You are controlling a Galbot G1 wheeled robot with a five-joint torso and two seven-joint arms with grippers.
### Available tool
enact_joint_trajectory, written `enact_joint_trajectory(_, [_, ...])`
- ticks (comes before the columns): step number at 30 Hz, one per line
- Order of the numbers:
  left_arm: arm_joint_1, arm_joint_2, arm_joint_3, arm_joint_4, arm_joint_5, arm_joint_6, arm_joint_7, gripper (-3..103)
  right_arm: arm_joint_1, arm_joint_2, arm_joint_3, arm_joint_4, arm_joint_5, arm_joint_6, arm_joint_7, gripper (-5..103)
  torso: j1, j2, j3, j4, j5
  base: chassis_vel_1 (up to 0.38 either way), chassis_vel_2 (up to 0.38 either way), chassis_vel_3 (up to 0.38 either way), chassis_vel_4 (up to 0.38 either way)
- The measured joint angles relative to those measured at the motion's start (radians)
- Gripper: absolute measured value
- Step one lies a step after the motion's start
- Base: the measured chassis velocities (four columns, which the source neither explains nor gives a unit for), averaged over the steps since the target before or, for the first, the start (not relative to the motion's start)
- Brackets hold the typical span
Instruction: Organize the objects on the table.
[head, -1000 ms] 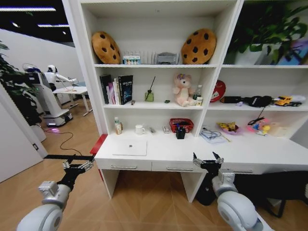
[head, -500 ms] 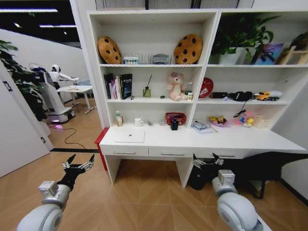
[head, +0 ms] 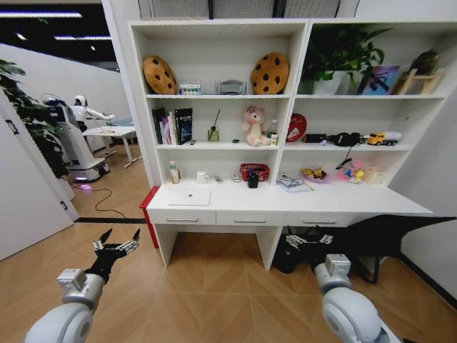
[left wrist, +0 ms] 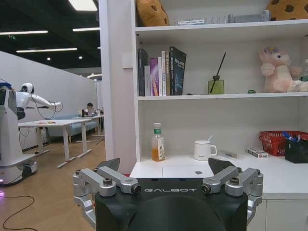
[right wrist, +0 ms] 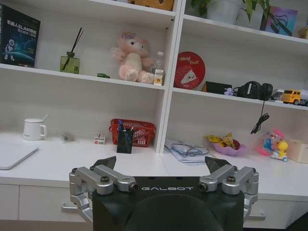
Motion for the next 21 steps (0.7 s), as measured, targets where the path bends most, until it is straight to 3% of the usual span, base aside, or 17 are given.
enact_joint_trajectory(8, [0.003, -0.013, -0.003, -0.004, 0.003, -0.004, 0.002, 100, -0.001, 0.035, 0.031, 0.016, -0.019, 0.037, 0.005, 100, 0.0, 0.0, 0.0, -0.0003, 0.0001, 0.0, 0.0, 0.0, 0.0])
enact_joint_trajectory(10, [0.009, -0.041, -0.012, -0.016, 0.015, -0.017, 0.01, 100, -0.001, 0.035, 0.032, 0.016, -0.02, 0.037, 0.004, 100, 0.0, 0.0, 0.0, -0.0004, 0.0002, 0.0, 0.0, 0.0, 0.0])
enact_joint_trajectory(12, [0.026, -0.118, -0.036, -0.049, 0.045, -0.054, 0.035, 100, -0.001, 0.035, 0.033, 0.017, -0.021, 0.038, 0.004, 100, 0.0, 0.0, 0.0, -0.0001, 0.0001, 0.0, 0.0, 0.0, 0.0])
enact_joint_trajectory(13, [0.026, -0.118, -0.036, -0.049, 0.045, -0.054, 0.035, 100, -0.001, 0.035, 0.033, 0.017, -0.021, 0.038, 0.004, 100, 0.0, 0.0, 0.0, -0.0001, 0.0001, 0.0, 0.0, 0.0, 0.0])
enact_joint_trajectory(16, [0.051, -0.246, -0.075, -0.105, 0.09, -0.109, 0.078, 100, -0.001, 0.035, 0.033, 0.017, -0.022, 0.038, 0.003, 100, 0.0, 0.0, 0.0, 0.0006, 0.0001, 0.0, 0.0, 0.0, 0.0])
enact_joint_trajectory(21, [0.052, -0.271, -0.079, -0.121, 0.09, -0.107, 0.098, 100, -0.001, 0.035, 0.033, 0.017, -0.022, 0.038, 0.003, 100, 0.0, 0.0, 0.0, -0.0002, 0.0001, 0.0, 0.0, 0.0, 0.0])
